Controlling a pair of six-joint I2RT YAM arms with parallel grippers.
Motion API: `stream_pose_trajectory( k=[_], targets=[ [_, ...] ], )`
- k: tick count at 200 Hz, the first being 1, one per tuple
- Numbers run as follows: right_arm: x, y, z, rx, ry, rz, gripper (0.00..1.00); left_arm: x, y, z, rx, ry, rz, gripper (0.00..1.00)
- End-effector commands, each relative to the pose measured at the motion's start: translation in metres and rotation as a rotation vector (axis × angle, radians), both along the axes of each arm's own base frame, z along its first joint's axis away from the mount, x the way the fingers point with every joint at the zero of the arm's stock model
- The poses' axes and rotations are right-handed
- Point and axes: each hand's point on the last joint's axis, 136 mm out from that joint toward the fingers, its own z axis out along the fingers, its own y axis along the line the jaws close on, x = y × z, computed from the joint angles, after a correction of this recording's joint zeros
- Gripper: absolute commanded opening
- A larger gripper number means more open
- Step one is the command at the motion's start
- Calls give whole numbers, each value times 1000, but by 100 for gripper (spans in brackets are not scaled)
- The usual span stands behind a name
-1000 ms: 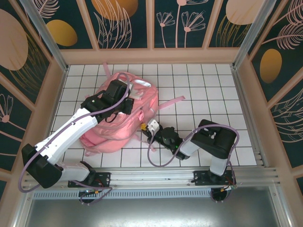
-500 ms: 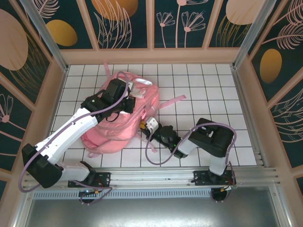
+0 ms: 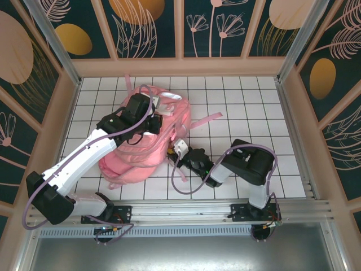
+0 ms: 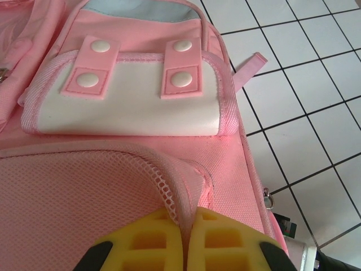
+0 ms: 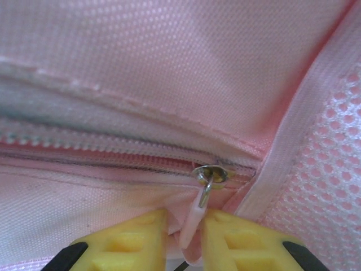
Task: Pack the student bag
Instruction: Zip the student bag at the center of the table.
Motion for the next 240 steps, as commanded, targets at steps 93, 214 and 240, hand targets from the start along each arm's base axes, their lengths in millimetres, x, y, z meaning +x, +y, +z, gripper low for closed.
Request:
stream_pose_trajectory(
  k=[93,214,240],
  targets=[
    [-3,2,14,39,11,35,0,21,-24,58,-187,-184,-7,0],
    [-51,3,20,-75,-56,146,0,56,27,20,137,-221,210,0],
    [-70,25,21,-125,-89,236,0,60,12,5,113,-168,173,0]
  ],
)
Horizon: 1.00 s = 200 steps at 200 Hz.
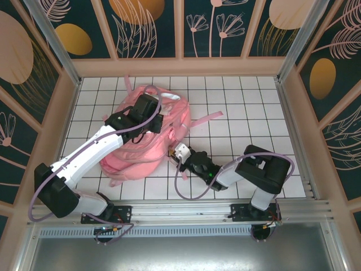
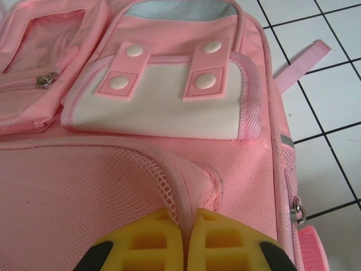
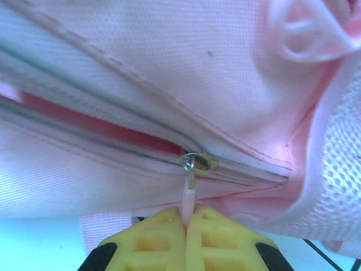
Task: Pack the student bag
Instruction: Zip the student bag at the center of the table.
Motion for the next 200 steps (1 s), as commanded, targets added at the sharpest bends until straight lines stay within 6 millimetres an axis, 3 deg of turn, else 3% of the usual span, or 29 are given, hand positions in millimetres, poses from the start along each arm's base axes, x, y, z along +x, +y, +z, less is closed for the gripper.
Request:
stream_pose_trajectory(
  k=[1,48,70,96,126,164,200],
  targets=[
    [-40,35,11,-28,-46,206,0,39,-5,28,-60,-148,73,0],
    [-75,69,27,-17,-71,338,0,50,-3,19,-7,-156,102,0],
    [-71,67,31,-3,-63,303,0,51,-5,17,-13,-148,98,0],
    [-45,44,27,0,-23,182,0,48,2,21,-16,-156,121,46],
    [-15,8,20,-23,21,36,0,38,17,27,-56,-154,162,69],
    [11,-37,13,-45,58,-101,0,22,48,20,-103,-115,282,79],
    [24,-69,9,-86,55,-168,0,5,96,-2,-174,-34,479,83]
  ],
)
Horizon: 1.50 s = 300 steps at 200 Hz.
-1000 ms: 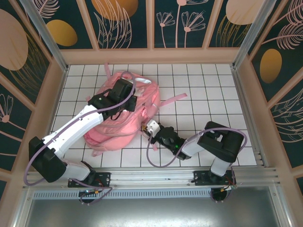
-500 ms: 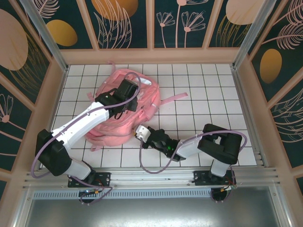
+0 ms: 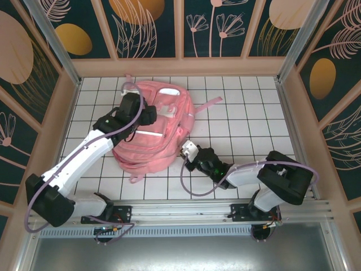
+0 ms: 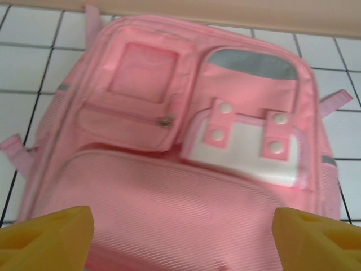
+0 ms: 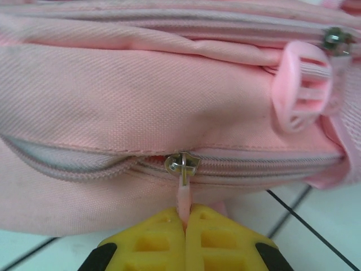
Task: Pack the student bag
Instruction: Zip the student bag at the center of the table.
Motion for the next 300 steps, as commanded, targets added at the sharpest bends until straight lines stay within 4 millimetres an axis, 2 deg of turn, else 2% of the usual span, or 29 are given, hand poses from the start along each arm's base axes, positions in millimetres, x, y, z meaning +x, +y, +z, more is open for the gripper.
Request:
stream_pose_trajectory(
  k=[1,33,39,57,76,95,129,162,176,204,218,236,275,288,300],
  targets=[
    [12,-18,13,15,-27,-72,0,-15,35,-23,-62,80,161,83],
    [7,-22,5,-77,-26,-27,0,-30,72,-68,-139,195,318,82],
    [4,-21,5,-81,-25,-9,0,-36,78,-88,-154,236,339,81],
    [-4,-21,7,-75,-24,29,0,-47,78,-126,-264,313,367,77],
    [-5,-22,5,-85,-20,30,0,-55,71,-149,-348,347,378,71],
    [-5,-23,3,-93,-19,25,0,-61,70,-153,-383,345,390,69],
    [-2,-25,2,-100,-26,8,0,-75,88,-137,-377,304,477,67],
    [2,-27,-2,-102,-17,-11,0,-92,88,-129,-448,289,480,61],
    [3,-27,-3,-100,-11,-11,0,-103,87,-137,-469,327,490,58],
    [4,-25,-2,-101,-11,-5,0,-128,73,-167,-562,448,490,56],
    [2,-23,-2,-101,-7,10,0,-133,67,-176,-617,462,484,60],
    [1,-20,0,-93,-6,21,0,-133,61,-184,-675,462,477,57],
    [-7,-15,5,-89,-21,55,0,-121,57,-189,-725,416,473,43],
    [-12,-11,6,-101,-34,77,0,-118,58,-189,-735,392,481,32],
    [-20,-6,8,-112,-50,107,0,-116,59,-189,-749,375,484,15]
  ],
)
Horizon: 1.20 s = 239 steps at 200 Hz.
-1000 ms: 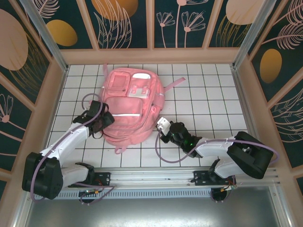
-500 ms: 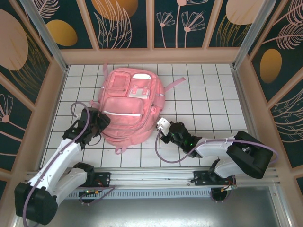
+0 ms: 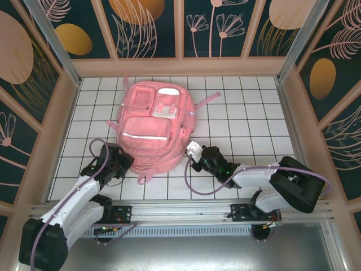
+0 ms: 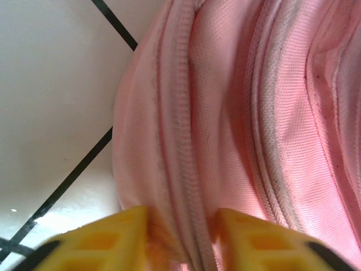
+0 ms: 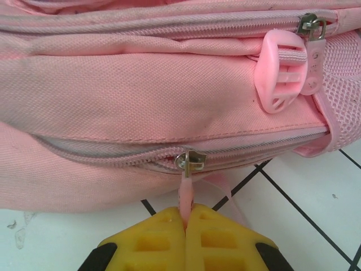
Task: Pack the student bag
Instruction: Zip the student bag at the center of the table.
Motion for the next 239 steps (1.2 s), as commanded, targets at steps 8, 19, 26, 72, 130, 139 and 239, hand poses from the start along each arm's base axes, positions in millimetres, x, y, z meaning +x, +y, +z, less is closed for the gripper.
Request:
stream_pose_trajectory(
  k=[8,19,26,72,130,139,239],
  targets=[
    [-19,20,18,13,-58,106,0,15,-7,8,-67,-83,29,5],
    [-25,24,17,-2,-63,126,0,15,-7,8,-76,-89,37,0],
    [-28,25,16,-12,-67,132,0,15,-6,9,-81,-94,46,0],
    [-54,40,9,-46,-48,213,0,17,-6,15,-106,-134,66,0],
    [-89,100,15,-11,-4,355,0,20,-10,18,-134,-155,61,0],
    [-94,109,13,-15,3,370,0,20,-10,20,-139,-160,59,0],
    [-23,66,50,96,3,27,0,38,-60,63,-114,-342,-233,22]
  ],
)
